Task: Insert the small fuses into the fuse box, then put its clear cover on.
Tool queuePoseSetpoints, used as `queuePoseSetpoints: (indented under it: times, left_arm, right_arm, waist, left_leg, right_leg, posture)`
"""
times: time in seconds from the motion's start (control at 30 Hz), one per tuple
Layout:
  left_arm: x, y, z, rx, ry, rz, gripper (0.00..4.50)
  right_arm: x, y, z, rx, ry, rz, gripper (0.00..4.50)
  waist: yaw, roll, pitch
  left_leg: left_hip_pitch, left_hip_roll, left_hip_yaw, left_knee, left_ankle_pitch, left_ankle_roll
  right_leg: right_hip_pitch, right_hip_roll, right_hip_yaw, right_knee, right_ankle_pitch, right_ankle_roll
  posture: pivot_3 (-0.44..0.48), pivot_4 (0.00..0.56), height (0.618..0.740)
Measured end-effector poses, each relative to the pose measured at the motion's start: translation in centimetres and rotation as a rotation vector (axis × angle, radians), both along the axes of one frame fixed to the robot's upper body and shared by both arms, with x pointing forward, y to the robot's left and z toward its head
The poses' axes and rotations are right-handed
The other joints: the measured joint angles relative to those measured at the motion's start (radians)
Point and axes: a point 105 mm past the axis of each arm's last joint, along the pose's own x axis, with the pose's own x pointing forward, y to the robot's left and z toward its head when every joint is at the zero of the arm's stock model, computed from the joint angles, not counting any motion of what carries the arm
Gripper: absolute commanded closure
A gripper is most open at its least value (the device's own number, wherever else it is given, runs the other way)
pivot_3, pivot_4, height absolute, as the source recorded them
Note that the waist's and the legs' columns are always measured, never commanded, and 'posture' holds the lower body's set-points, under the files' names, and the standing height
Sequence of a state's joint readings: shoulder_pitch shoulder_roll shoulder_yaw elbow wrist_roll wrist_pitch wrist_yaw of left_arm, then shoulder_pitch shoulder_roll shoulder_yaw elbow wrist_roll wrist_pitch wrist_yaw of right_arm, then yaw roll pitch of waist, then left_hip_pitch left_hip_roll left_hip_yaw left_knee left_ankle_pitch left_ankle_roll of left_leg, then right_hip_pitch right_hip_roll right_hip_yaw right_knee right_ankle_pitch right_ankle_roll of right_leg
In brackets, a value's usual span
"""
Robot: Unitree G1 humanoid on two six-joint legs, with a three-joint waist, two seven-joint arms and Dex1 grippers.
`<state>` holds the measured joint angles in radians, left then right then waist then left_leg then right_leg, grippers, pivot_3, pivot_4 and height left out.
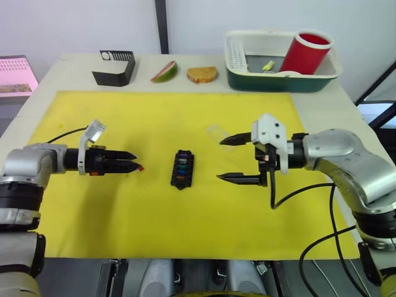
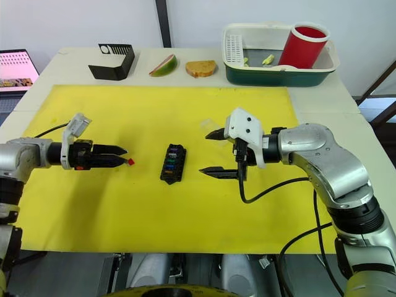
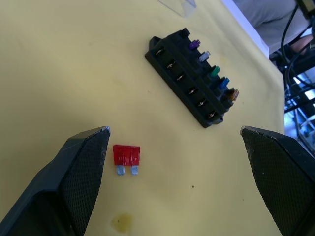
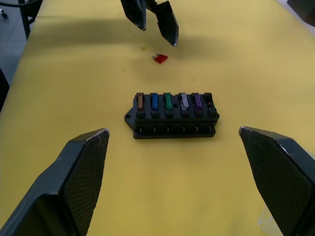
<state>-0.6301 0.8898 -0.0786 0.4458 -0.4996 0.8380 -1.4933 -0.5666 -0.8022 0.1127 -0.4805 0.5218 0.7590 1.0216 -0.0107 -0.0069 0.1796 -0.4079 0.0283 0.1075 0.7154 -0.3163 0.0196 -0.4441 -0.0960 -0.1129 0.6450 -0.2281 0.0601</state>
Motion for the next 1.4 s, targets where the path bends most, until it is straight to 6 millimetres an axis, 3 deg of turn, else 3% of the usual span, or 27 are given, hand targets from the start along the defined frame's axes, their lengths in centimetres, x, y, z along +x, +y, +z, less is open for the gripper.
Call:
queuePoseSetpoints:
  times: [0.43, 0.53, 0.6, 0.87, 0.97, 1.4]
  left_arm:
    - [-0.3, 0.1, -1.7, -0.010, 0.056, -0.016, 0.00]
    - [-0.4, 0.1, -1.8, -0.011, 0.062, -0.011, 0.90]
    - [-0.5, 0.1, -2.2, -0.015, 0.079, -0.004, 1.82]
    - [-0.4, -0.2, -2.7, -0.029, 0.102, 0.017, 1.82]
    - [-0.3, 0.0, -2.9, -0.032, 0.107, 0.037, 2.69]
    - [0.2, 0.3, -3.3, -0.080, 0.139, 0.094, 2.69]
  right_arm:
    - [0.0, 0.2, 0.0, 0.005, 0.003, -0.034, 0.02]
    - [0.0, 0.2, 0.0, 0.007, 0.007, -0.035, 0.00]
    - [0.0, 0.2, 0.0, 0.007, 0.006, -0.037, 0.00]
    - [0.0, 0.3, -0.3, 0.002, 0.011, -0.039, 0.00]
    - [0.0, 0.5, -0.5, -0.003, 0.018, -0.037, 0.00]
    - [0.1, 0.5, -0.7, -0.005, 0.016, -0.045, 0.00]
  waist:
    - [0.000, 0.000, 0.000]
    - [0.000, 0.000, 0.000]
    - [0.000, 0.000, 0.000]
    - [0.001, 0.000, 0.000]
    - [0.000, 0.000, 0.000]
    - [0.001, 0.000, -0.001]
  left_leg:
    - [0.000, 0.000, 0.000, 0.000, 0.000, 0.000]
    - [0.000, 0.000, 0.000, 0.000, 0.000, 0.000]
    - [0.000, 0.000, 0.000, 0.000, 0.000, 0.000]
    - [0.000, 0.000, 0.000, 0.000, 0.000, 0.000]
    - [0.000, 0.000, 0.000, 0.000, 0.000, 0.000]
    - [0.001, 0.000, 0.000, 0.001, 0.000, 0.000]
  right_leg:
    - [0.000, 0.000, 0.000, 0.000, 0.000, 0.000]
    - [0.000, 0.000, 0.000, 0.000, 0.000, 0.000]
    - [0.000, 0.000, 0.000, 0.000, 0.000, 0.000]
    - [0.000, -0.001, 0.000, 0.000, 0.000, 0.000]
    - [0.000, -0.001, 0.000, 0.001, 0.000, 0.000]
    - [0.000, -0.001, 0.000, 0.001, 0.000, 0.000]
  posture:
    - [0.000, 0.150, 0.740]
    - [0.000, 0.150, 0.740]
    - [0.000, 0.150, 0.740]
    - [0.000, 0.150, 0.740]
    - [0.000, 0.150, 0.740]
    - [0.000, 0.150, 0.740]
